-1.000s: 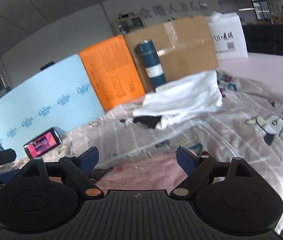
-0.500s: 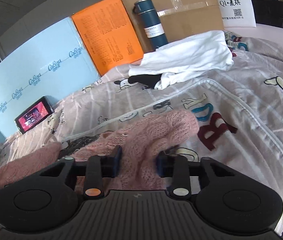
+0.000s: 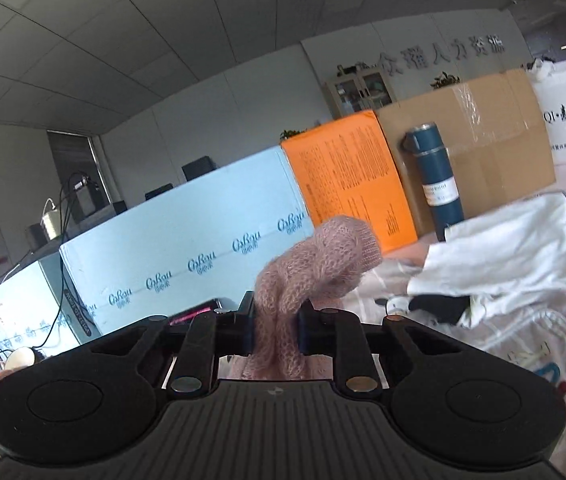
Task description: Fold clothes
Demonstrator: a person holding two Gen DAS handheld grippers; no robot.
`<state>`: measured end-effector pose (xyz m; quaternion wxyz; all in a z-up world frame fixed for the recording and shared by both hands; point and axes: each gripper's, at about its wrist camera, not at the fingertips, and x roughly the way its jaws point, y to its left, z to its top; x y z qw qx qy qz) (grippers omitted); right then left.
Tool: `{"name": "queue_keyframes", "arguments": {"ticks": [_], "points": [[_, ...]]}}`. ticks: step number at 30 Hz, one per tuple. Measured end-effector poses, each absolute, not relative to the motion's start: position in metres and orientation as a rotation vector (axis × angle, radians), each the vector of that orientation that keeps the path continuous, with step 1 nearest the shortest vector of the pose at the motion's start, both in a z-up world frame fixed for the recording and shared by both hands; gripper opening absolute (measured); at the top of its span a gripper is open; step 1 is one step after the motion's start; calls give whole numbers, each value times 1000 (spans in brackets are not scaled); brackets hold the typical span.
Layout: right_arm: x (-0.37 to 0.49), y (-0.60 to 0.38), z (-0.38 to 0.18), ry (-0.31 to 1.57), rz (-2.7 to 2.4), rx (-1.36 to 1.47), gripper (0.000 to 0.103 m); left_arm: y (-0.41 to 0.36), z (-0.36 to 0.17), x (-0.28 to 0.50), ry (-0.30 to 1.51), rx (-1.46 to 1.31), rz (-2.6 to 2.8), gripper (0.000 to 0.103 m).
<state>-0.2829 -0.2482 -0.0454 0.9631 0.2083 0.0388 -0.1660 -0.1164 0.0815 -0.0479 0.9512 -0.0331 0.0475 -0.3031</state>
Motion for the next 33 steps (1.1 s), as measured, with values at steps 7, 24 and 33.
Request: {"name": "queue_keyframes", "arguments": {"ticks": [7,24,33], "points": [[-230,-269,-32,-121,-467,286,17,70,-48,-57,53,-105,-571,9],[-242,-372,-145,169,-811,741,68,74,-98,-41,278,101,-214,91],[-250,-370,-150,156,-820,786,73,68,-71,-58,209,41,-251,98]]}}
